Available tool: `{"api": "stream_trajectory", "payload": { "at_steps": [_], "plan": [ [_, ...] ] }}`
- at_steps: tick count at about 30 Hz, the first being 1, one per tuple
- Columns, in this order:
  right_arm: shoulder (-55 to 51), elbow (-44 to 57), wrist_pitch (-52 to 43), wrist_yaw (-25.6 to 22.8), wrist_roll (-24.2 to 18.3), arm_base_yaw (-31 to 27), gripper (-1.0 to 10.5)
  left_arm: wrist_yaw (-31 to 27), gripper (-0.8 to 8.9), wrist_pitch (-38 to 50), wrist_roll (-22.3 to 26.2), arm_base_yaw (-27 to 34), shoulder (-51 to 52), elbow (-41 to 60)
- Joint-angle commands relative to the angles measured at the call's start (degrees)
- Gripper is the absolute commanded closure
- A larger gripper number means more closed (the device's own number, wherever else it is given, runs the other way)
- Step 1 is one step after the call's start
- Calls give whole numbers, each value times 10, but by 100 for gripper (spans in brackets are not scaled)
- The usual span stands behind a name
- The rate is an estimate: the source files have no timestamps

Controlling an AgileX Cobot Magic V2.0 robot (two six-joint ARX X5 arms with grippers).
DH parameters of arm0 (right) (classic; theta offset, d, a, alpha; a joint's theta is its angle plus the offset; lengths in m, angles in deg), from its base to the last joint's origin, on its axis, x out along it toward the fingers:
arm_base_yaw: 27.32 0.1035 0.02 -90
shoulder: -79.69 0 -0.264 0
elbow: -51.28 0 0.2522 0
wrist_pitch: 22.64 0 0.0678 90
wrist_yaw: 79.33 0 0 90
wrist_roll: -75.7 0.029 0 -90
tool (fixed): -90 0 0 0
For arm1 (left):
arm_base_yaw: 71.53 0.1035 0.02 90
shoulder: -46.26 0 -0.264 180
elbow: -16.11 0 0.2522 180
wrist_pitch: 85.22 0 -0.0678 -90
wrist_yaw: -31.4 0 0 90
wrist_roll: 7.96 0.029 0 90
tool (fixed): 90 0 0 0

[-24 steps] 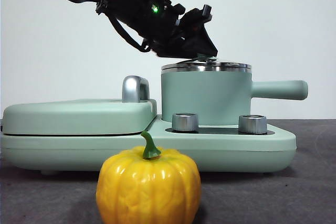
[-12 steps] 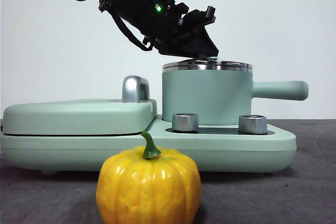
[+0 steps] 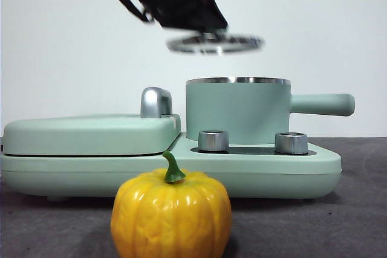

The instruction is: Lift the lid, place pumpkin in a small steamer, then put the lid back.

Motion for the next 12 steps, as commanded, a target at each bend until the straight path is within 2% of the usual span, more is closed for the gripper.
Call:
{"api": "stream_trajectory", "payload": {
  "at_steps": [1, 4, 8, 12],
  "plan": [
    [5, -9, -6, -2, 9, 3, 675, 1, 798, -18, 10, 9, 21, -18],
    [5, -9, -5, 3, 10, 3, 675, -5, 798, -80, 6, 29, 54, -18],
    [5, -9, 7, 3, 16, 16, 675, -50, 798, -169, 0, 54, 100, -18],
    [5, -9, 21, 3, 3, 50, 674, -50, 798, -230, 0, 80, 145, -18]
  ]
}}
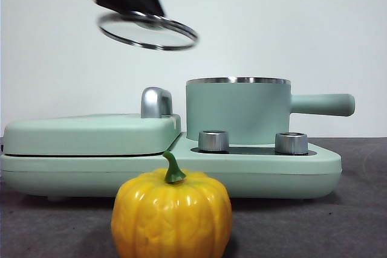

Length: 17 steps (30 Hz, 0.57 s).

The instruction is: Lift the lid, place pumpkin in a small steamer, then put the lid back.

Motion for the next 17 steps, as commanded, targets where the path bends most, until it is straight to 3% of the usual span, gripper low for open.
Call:
{"api": "stream_trajectory", "payload": {
  "at_steps": [1, 7, 13, 17],
  "plan": [
    [5, -9, 5, 2, -11, 28, 674, 3, 798, -20, 1, 10, 36, -16],
    [17, -9, 34, 1, -41, 119, 613, 3, 798, -82, 1, 49, 86, 4],
    [66, -9, 62, -1, -53, 225, 609, 4, 798, -66, -6, 81, 147, 83],
    [120, -9, 64, -27, -58, 289, 609, 4, 798, -67, -12, 88, 179, 120]
  ]
}}
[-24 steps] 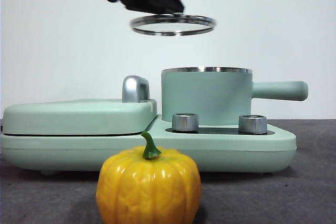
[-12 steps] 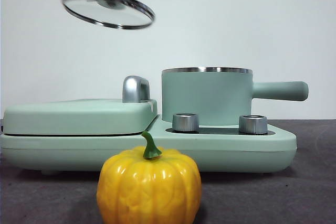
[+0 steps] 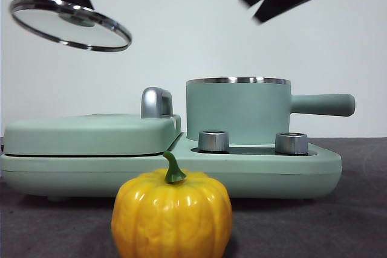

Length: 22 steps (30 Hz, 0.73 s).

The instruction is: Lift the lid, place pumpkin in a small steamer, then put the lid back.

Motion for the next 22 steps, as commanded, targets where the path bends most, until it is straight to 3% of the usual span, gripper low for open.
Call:
{"api": "stream_trajectory", "payload": {
  "at_steps": [1, 6, 11, 22],
  "plan": [
    [43, -9, 0, -22, -16, 42, 609, 3, 798, 23, -9, 2, 18, 4],
    [119, -9, 0, -47, -30, 95, 604, 3, 798, 37, -11, 2, 29, 5],
    [172, -9, -5, -49, -35, 130, 485, 3, 798, 44, -11, 2, 30, 5],
    [231, -9, -38, -49, -36, 155, 482, 3, 798, 45, -11, 2, 30, 5]
  ]
}}
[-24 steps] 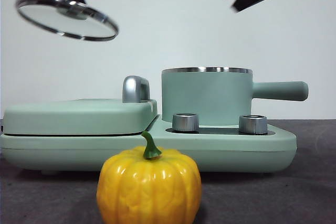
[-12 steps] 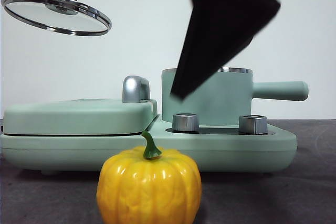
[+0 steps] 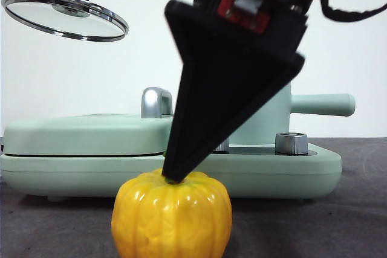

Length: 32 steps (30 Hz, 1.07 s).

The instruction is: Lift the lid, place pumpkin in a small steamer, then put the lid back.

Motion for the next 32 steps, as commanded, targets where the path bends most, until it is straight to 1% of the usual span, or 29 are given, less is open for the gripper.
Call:
{"api": "stream_trajectory", "payload": {
  "at_steps": [1, 10, 12, 14, 17, 21, 27, 29, 32],
  "plan": [
    [25, -9, -15, -2, -6, 7, 482, 2, 798, 19, -4, -1, 2, -11],
    [72, -9, -31, -2, -3, 7, 485, 2, 798, 19, -4, -1, 2, -11],
    [72, -9, -30, -2, 9, 7, 551, 2, 798, 19, -4, -1, 2, -11],
    [67, -9, -27, -2, 29, 7, 628, 2, 798, 19, -4, -1, 2, -11],
    [47, -10, -9, -2, 53, 1, 631, 2, 798, 19, -4, -1, 2, -11],
    [2, -17, 28, -5, 100, -8, 631, 2, 798, 20, -4, -1, 2, -11],
    [-73, -67, 131, -39, 187, -42, 631, 2, 798, 21, -4, -1, 2, -11],
    [-82, -103, 176, -61, 220, -60, 631, 2, 798, 23, -4, -1, 2, -11],
    [-81, -165, 236, -89, 242, -92, 631, 2, 798, 24, -5, -1, 2, -11]
  ]
}}
